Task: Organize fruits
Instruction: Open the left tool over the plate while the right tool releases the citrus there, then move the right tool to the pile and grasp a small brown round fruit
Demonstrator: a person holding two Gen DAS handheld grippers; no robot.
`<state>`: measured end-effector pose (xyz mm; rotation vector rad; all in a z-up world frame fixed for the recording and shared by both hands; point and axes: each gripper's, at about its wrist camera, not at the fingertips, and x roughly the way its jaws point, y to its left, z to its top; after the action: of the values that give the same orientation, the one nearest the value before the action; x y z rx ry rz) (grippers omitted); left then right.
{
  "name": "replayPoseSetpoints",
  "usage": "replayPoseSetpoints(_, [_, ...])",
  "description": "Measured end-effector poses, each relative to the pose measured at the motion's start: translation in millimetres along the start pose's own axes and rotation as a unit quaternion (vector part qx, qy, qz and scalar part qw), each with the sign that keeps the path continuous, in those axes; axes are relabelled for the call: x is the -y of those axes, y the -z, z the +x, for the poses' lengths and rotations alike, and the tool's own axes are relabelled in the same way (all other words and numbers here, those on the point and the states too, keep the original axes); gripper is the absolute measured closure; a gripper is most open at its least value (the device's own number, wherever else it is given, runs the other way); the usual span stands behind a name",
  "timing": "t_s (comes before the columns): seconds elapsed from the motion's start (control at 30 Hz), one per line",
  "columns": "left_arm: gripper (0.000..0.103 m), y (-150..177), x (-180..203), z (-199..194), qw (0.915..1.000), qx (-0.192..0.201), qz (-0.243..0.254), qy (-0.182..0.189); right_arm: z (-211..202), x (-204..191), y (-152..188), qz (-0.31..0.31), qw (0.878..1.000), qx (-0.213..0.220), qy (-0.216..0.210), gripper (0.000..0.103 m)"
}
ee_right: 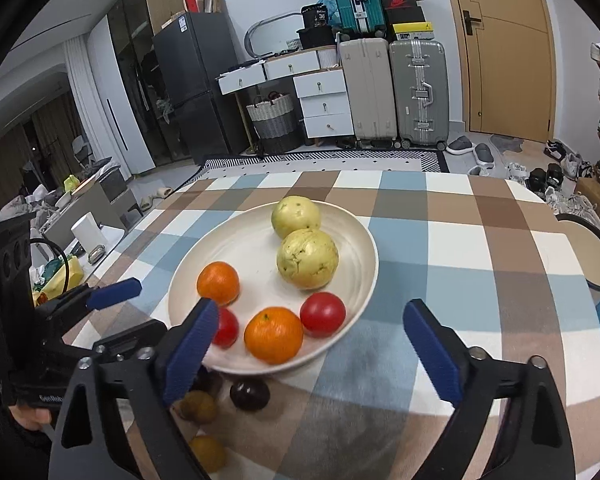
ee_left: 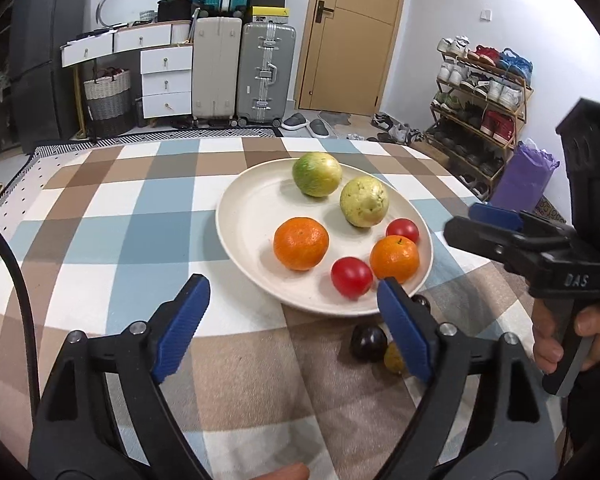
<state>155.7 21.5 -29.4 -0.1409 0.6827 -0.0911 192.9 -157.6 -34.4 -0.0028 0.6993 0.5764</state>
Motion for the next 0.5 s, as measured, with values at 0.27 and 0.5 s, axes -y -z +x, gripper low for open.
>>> replayPoseSetpoints(0.27, [0.001,10,-5,-19,0.9999,0.008,-0.004,-0.011,-13,-5,13,-0.010,1.000,0.001,-0.001,0.000])
replayPoseSetpoints(0.5, [0.001,17,-3,-32,0.9997,0.013,0.003,-0.021,-15,-4,27,0.001,1.000,-0.013,-0.019,0.000])
